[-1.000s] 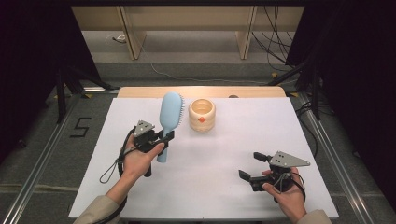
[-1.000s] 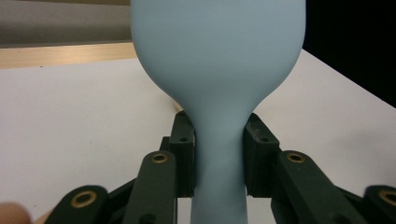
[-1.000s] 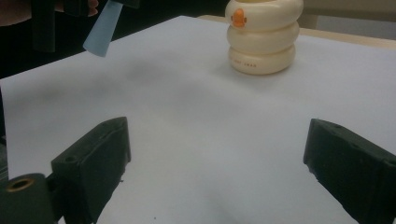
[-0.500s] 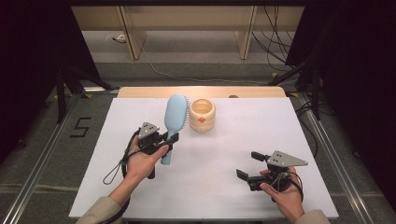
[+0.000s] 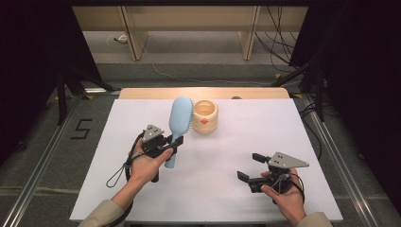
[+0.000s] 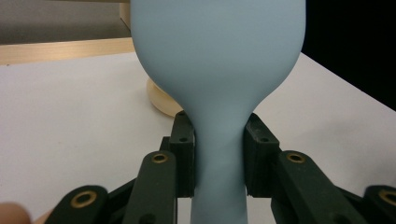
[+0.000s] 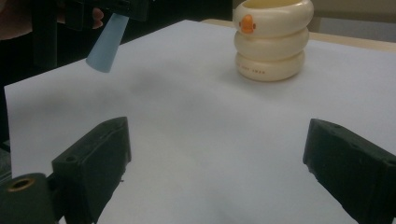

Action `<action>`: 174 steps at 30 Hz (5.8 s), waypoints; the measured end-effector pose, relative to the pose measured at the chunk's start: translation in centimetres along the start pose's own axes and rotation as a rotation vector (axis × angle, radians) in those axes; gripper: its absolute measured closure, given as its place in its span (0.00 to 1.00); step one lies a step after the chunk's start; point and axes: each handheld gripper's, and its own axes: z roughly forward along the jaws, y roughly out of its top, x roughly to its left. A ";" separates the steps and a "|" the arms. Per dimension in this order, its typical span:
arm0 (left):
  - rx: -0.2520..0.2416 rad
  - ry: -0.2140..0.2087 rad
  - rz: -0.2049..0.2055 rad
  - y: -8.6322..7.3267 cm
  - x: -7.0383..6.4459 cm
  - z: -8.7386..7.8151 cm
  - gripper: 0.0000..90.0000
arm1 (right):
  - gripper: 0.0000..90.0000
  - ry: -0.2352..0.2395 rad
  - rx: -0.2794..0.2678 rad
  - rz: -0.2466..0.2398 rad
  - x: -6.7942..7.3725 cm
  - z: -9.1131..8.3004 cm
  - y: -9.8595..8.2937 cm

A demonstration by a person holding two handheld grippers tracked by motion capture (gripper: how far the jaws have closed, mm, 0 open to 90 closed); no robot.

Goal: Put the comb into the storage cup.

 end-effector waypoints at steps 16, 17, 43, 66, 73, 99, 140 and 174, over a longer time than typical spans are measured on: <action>0.002 -0.015 -0.004 -0.1 -0.4 0.2 0.77 | 0.09 0.006 -0.003 -0.002 0.4 0.7 0.3; 0.003 -0.016 -0.003 -0.2 -0.5 0.3 0.77 | 0.10 0.007 -0.003 -0.001 0.4 0.7 0.3; 0.007 -0.041 -0.004 -0.3 -1.3 0.7 0.77 | 0.10 0.041 -0.009 -0.006 1.5 3.4 1.5; 0.011 -0.076 -0.002 -0.6 -2.7 1.6 0.77 | 0.10 0.075 -0.024 0.039 2.5 5.9 2.3; 0.018 -0.085 0.005 -0.9 -3.2 1.9 0.77 | 0.10 0.080 -0.017 0.042 2.9 6.5 2.3; 0.029 -0.112 0.010 -1.4 -4.5 2.5 0.77 | 0.11 0.134 0.016 0.043 5.0 9.5 2.6; 0.008 -0.124 0.005 -1.4 -5.2 2.4 0.77 | 0.17 0.148 0.062 0.040 6.2 12.1 2.3; 0.006 -0.132 0.004 -1.5 -5.3 2.5 0.77 | 0.40 0.180 0.061 0.062 6.7 13.1 2.3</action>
